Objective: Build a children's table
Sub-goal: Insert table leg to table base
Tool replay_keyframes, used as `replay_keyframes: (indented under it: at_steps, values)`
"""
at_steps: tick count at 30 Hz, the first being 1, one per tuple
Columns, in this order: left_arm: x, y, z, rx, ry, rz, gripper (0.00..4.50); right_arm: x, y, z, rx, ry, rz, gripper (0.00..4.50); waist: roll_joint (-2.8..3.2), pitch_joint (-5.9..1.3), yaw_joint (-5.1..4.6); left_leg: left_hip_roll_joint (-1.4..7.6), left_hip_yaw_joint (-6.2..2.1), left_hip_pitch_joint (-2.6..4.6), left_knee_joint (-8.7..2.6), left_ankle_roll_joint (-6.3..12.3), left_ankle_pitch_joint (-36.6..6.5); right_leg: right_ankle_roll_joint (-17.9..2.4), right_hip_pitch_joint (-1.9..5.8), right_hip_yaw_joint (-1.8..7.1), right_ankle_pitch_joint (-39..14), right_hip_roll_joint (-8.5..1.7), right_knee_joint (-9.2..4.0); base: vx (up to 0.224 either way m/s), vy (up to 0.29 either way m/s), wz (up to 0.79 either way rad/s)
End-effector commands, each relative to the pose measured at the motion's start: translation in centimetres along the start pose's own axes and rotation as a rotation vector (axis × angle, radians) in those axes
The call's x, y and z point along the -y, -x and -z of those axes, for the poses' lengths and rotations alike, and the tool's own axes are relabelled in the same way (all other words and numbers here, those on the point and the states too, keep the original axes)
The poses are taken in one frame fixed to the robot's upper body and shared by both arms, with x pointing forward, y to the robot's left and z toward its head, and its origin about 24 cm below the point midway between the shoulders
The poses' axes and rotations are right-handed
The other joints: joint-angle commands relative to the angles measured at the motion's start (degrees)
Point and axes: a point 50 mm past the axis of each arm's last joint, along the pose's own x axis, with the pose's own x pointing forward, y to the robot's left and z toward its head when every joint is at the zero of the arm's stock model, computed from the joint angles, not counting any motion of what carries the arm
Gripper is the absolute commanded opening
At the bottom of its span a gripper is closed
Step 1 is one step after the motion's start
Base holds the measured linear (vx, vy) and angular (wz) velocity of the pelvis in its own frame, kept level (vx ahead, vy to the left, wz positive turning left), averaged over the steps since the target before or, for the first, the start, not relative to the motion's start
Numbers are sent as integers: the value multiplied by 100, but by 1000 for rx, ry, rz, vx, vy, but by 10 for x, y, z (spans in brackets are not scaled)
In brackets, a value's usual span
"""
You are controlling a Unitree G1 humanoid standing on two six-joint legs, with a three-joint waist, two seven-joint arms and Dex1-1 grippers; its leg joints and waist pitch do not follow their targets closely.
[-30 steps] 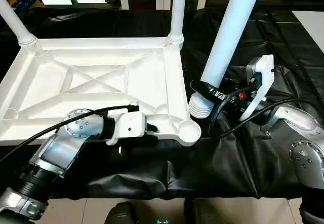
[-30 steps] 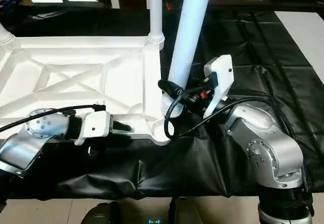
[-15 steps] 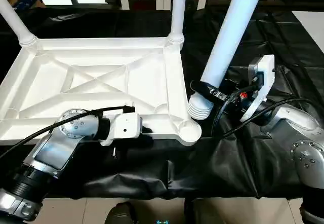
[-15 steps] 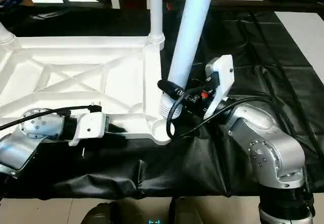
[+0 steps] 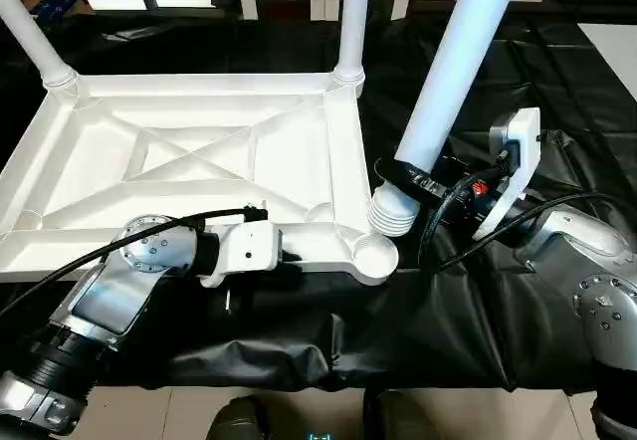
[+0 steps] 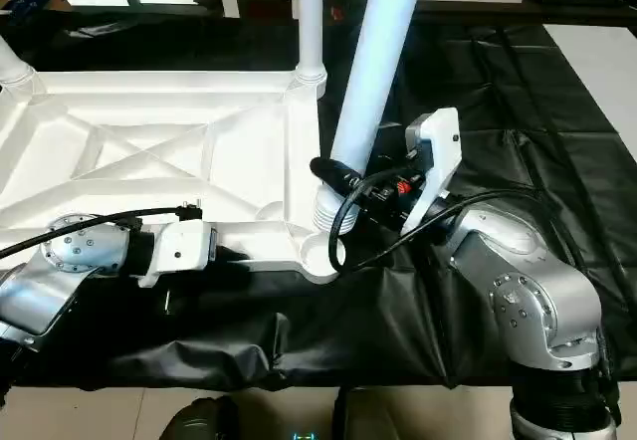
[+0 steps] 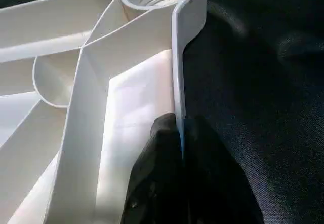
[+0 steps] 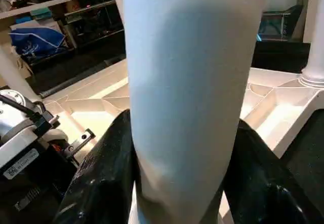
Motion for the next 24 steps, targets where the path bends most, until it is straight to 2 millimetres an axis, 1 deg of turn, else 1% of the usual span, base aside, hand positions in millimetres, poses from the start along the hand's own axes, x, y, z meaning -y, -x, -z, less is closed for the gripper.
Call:
replay_keyframes:
  at_steps: [1,5,6,7,8,10,12,13,14,19,20,21,24]
  values:
    - [8,-6,14,-55,54,-9,0,-2,3,-2,4,6,-3,188,-77,-443,-13,-11,53,63,-446,102,-1107,-985,353,144,-1898,-151,-434,0,0,0]
    - [4,-13,10,-35,63,-78,0,0,3,-2,2,9,7,188,-85,-425,-16,-6,50,66,-455,87,-1224,-882,336,146,-2177,-157,-471,0,0,0]
    - [4,-13,10,-35,63,-78,0,0,3,-2,2,9,7,188,-85,-425,-16,-6,50,66,-455,87,-1224,-882,336,146,-2177,-157,-471,0,0,0]
    - [3,-15,8,-22,59,-92,0,0,3,-2,1,10,8,188,-102,-420,-21,-9,47,56,-458,86,-1246,-846,337,145,-2246,-155,-480,0,0,0]
    - [2,-16,6,-1,77,-94,31,0,3,-2,1,12,9,188,-108,-423,-22,-16,39,41,-461,88,-1228,-801,348,142,-2297,-159,-479,0,0,0]
    - [1,-14,2,29,104,-91,62,1,3,-2,-3,19,10,188,-104,-421,-21,-17,40,51,-459,99,-1205,-781,332,147,-2343,-161,-486,0,0,0]
    - [1,-13,2,34,106,-90,69,1,3,-3,-4,21,10,188,-97,-424,-20,-20,47,51,-452,93,-1205,-797,325,146,-2329,-157,-488,0,0,0]
    - [-1,-10,2,37,94,-104,95,1,3,-3,-5,22,10,188,-84,-430,-16,-15,39,47,-456,104,-1159,-831,328,140,-2197,-154,-475,0,0,0]
    - [-1,-10,2,37,92,-106,102,1,3,-3,-5,22,10,188,-94,-431,-20,-13,42,46,-456,111,-1146,-852,331,136,-2085,-146,-470,0,0,0]
    - [-2,0,9,8,102,-94,104,1,3,-3,-7,25,8,188,-91,-448,-11,-16,50,48,-451,155,-966,-980,355,137,-1687,-139,-432,0,0,0]
    - [-1,2,11,-7,105,-88,104,2,3,-3,-8,25,7,188,-77,-445,-9,-13,49,51,-452,153,-967,-997,352,136,-1666,-140,-429,0,0,0]
    - [-1,3,12,-15,107,-85,104,2,3,-3,-8,26,7,188,-78,-439,-17,-14,47,47,-457,143,-1011,-1013,361,134,-1705,-144,-434,0,0,0]
    - [0,5,14,-27,112,-80,104,2,3,-3,-9,28,7,188,-73,-426,-26,-12,49,59,-463,118,-1112,-989,353,138,-1849,-148,-450,0,0,0]
